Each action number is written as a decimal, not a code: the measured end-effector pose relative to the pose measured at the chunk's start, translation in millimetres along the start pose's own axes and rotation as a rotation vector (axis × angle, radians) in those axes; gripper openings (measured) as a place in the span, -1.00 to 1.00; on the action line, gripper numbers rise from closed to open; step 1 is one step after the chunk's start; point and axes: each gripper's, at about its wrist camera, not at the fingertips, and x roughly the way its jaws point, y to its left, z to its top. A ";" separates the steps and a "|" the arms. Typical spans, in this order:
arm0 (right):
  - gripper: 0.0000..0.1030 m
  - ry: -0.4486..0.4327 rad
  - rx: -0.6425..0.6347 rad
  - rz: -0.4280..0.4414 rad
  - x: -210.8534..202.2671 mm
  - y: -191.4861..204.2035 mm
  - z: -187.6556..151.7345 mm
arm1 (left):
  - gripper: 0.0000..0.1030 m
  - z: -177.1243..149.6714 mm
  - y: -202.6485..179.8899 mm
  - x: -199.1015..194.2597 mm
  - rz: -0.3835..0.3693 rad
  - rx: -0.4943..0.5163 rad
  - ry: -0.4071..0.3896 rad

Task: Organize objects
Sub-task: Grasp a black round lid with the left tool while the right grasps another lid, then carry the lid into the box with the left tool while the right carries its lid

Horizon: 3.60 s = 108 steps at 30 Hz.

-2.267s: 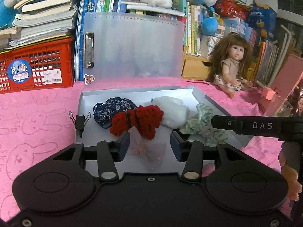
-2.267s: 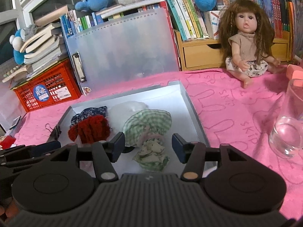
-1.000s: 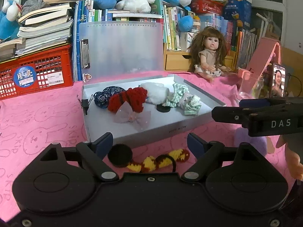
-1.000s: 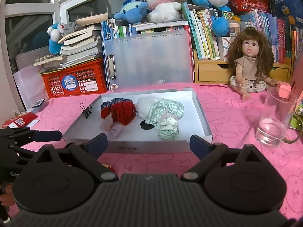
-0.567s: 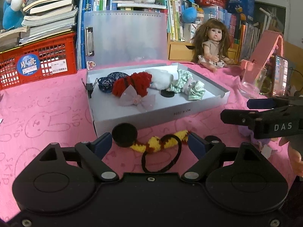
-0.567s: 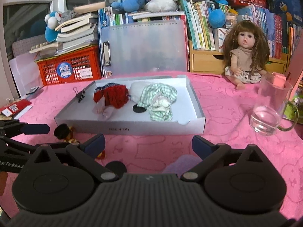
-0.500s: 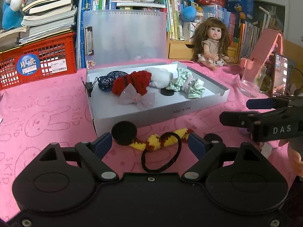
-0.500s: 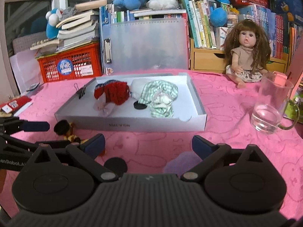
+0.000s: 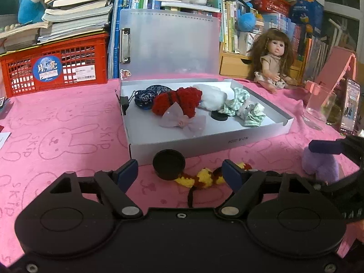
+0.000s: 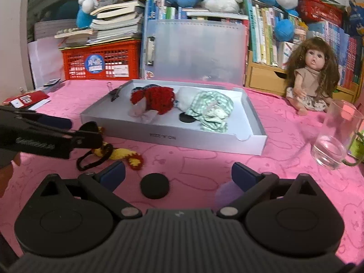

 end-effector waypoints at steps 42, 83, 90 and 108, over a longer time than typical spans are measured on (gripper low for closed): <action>-0.30 0.040 0.047 0.015 8.6 11.6 3.5 | -0.40 15.4 5.1 -0.6 0.018 -0.070 -0.018; -0.30 0.158 0.299 -0.024 93.7 -67.9 71.1 | -0.40 56.4 16.8 88.2 0.018 -0.162 0.109; -0.30 0.179 0.323 -0.015 110.4 -76.1 75.6 | -0.40 64.6 17.0 108.5 0.062 -0.134 0.118; -0.29 0.252 0.322 -0.075 162.5 -82.8 97.9 | -0.40 94.4 21.7 160.8 0.164 -0.121 0.123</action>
